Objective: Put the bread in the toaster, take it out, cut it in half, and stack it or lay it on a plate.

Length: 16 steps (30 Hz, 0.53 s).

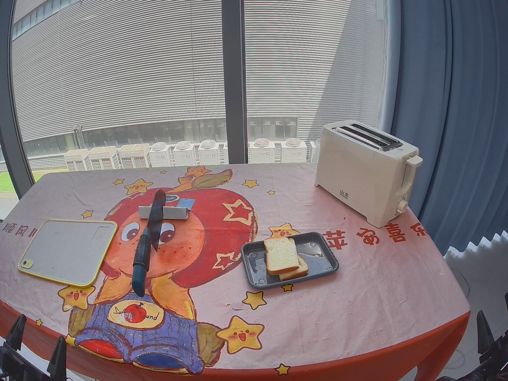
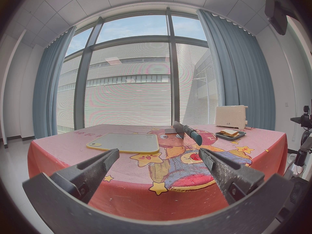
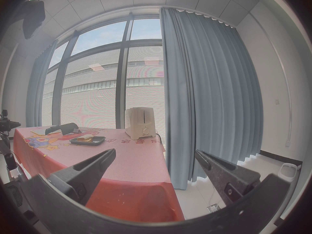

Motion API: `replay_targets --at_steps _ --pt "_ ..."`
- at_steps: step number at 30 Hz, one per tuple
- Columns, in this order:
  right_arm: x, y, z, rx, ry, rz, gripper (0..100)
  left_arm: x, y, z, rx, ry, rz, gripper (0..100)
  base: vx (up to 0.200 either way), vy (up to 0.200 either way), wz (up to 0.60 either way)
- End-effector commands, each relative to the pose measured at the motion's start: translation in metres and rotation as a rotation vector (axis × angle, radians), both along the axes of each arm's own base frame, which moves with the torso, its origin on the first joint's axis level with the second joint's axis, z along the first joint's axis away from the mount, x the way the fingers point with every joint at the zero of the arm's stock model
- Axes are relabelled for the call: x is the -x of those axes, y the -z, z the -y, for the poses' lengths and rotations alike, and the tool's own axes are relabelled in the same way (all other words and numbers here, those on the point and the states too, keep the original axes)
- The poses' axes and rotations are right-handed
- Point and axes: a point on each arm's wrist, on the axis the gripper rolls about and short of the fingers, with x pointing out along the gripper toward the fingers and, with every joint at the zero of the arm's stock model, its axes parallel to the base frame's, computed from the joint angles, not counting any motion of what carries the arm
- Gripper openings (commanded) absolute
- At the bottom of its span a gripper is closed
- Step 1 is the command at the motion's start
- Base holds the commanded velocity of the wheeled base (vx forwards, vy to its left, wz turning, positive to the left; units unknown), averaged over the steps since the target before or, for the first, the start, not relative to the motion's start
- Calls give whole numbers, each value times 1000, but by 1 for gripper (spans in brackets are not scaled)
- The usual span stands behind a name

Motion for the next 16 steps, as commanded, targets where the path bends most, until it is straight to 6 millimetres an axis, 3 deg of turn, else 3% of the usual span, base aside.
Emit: replay_targets --at_steps 1,16 --pt "0 5 0 0 1 0 100 0 5 0 0 -1 -2 100 0 0 0" --pt "0 5 0 -2 0 0 100 0 5 0 0 -1 -2 100 0 0 0"
